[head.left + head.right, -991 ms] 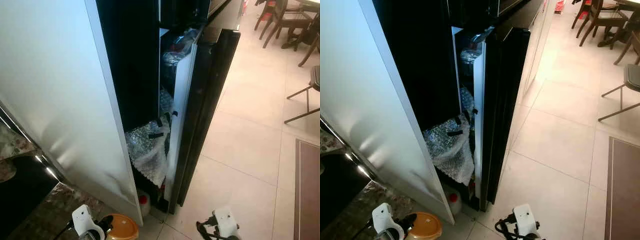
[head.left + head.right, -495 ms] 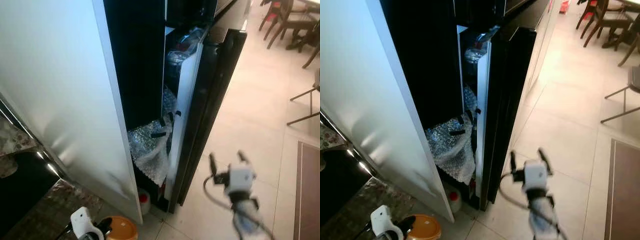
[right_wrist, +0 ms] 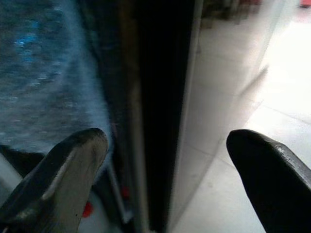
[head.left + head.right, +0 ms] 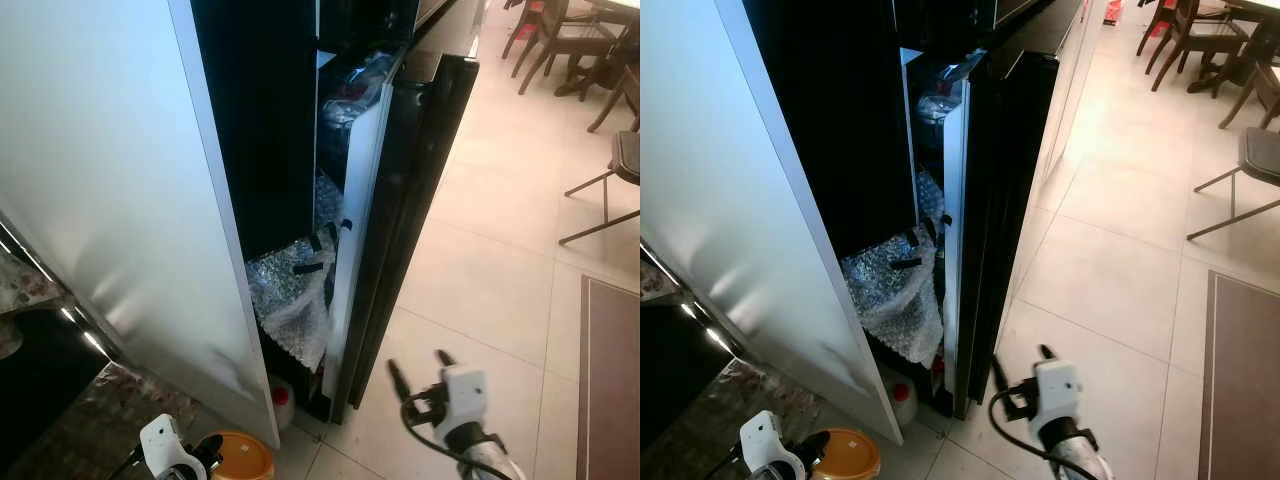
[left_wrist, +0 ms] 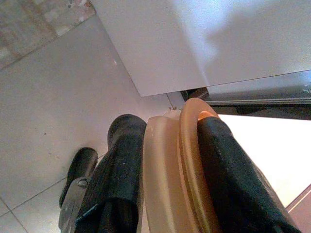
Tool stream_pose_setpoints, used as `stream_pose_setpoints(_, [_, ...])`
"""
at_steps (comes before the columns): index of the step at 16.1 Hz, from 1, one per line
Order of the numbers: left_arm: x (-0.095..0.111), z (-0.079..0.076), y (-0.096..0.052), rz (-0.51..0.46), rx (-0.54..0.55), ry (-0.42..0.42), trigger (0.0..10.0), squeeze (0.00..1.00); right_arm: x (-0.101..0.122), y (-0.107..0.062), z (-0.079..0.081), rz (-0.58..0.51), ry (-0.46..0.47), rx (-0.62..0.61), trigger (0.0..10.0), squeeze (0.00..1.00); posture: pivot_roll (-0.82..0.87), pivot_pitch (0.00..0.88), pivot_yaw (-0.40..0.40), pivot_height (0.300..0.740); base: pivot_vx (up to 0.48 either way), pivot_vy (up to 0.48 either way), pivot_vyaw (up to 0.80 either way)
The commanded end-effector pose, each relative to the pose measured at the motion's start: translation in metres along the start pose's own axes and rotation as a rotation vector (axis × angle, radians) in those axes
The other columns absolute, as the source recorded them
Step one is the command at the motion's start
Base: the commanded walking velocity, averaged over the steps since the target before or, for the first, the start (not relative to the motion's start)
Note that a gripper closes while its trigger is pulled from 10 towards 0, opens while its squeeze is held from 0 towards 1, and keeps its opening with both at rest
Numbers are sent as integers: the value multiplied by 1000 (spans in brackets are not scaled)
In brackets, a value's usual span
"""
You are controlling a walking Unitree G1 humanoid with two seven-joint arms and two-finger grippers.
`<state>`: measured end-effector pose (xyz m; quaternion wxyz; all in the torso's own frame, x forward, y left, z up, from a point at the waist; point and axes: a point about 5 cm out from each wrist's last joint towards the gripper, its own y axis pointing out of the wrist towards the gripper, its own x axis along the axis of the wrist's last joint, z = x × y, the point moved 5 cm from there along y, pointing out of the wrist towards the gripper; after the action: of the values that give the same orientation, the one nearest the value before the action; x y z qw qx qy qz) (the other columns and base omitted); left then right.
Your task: Restocking fridge
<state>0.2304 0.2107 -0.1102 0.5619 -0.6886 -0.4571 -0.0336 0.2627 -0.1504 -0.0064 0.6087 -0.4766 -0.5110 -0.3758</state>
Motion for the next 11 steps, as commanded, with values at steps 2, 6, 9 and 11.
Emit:
stream_pose_setpoints(2, [-5, 5, -1, 18, 10, 16, 10000, 0, 25, 18, -4, -47, -30, 14, 10000, 1000, -5, 0, -2, 740, 0, 0, 0])
stream_pose_setpoints(6, [-5, 3, -1, 18, 9, 15, 10000, 0, 35, 41, -4, -41, -47, 56, 10000, 0, -4, 0, -1, 740, 0, 0, 0])
stream_pose_setpoints(9, [-6, 3, -1, 19, 9, 15, 10000, 0, 38, 48, -4, -33, -37, 72, 10000, 0, -6, 0, -1, 740, 0, 0, 0])
stream_pose_setpoints(11, [-6, 2, -1, 19, 10, 14, 10000, 0, 37, 50, 0, -17, -56, 110, 10000, 0, -6, 0, -3, 740, 0, 0, 0])
